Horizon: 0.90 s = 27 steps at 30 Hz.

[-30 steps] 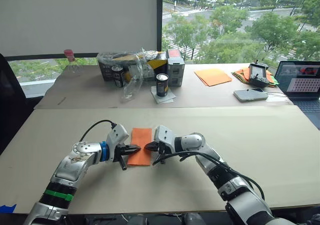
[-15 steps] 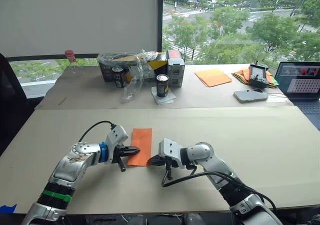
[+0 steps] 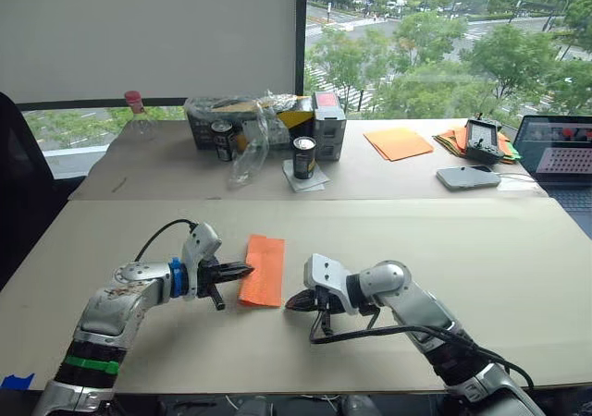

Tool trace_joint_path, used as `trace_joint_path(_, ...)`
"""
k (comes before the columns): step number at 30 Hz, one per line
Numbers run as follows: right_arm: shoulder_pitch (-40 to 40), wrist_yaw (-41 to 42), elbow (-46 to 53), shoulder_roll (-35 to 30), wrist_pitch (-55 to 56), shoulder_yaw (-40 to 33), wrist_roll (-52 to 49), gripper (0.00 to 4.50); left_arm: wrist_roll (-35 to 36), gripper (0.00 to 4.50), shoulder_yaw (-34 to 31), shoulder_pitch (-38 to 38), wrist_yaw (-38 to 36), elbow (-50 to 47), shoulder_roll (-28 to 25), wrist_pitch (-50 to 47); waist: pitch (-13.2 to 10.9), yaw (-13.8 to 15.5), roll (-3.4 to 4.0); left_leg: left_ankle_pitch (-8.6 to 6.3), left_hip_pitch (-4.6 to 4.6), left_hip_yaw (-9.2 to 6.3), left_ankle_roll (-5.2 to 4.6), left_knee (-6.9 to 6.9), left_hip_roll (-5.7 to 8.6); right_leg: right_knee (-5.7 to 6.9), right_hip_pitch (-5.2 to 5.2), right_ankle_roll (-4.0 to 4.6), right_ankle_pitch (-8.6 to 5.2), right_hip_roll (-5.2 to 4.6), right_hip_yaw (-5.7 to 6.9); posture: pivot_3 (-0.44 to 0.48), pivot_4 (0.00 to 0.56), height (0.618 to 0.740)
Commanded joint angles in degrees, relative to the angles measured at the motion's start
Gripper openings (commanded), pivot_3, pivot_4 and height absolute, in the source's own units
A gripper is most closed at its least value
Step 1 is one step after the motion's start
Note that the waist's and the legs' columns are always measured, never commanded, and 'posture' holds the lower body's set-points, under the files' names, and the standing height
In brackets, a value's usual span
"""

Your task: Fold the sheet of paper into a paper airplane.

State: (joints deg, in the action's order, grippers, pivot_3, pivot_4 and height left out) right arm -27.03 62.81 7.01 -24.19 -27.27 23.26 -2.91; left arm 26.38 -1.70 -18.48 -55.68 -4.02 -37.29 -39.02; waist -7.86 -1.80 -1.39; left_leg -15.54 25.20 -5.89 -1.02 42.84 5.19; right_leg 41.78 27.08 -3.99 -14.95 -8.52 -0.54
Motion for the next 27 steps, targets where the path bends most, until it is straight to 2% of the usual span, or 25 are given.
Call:
trace_joint_path(1, -2.4, 1.2, 7.0, -2.9, -4.4, -5.4, -5.1, 0.0, 2.5, 0.03, -5.3, -2.4, 1.9, -0.4, -1.7, -2.3, 0.0, 0.1, -0.02, 0.0, 0.01, 0.0, 0.0, 0.0, 0.0, 0.0, 0.0, 0.0, 0.0, 0.0, 0.01, 0.0, 0.15, 0.67)
trace_joint_path(10, -4.0, -2.4, 8.3, -6.1, -6.0, -6.6, -5.0, 0.0, -4.3, 0.03, 0.0, -2.5, 3.7, 5.4, -2.8, 1.2, 0.0, 0.6, -0.02, -0.01, 0.05, 0.0, -0.02, -0.07, 0.01, -0.17, -0.01, 0.01, 0.0, -0.02, 0.02, 0.0, 0.15, 0.67)
trace_joint_path(16, -4.2, -4.3, 9.9, -8.3, -7.6, -7.6, -5.6, 0.0, -9.0, 0.03, 6.9, -2.3, 1.0, 8.0, -0.5, 7.9, 0.0, 1.1, -0.02, -0.02, 0.1, 0.01, -0.03, -0.04, 0.02, -0.23, -0.02, 0.02, 0.01, -0.04, 0.03, 0.0, 0.15, 0.67)
trace_joint_path(27, -4.6, -8.3, 11.3, -13.0, -11.1, -9.0, -4.6, 0.0, -9.6, 0.03, 12.9, -7.4, -0.2, 9.0, 7.5, 7.6, 0.0, 1.5, -0.03, -0.05, 0.1, 0.0, -0.09, -0.02, 0.09, -0.34, -0.11, 0.01, 0.01, -0.12, 0.06, 0.0, 0.15, 0.67)
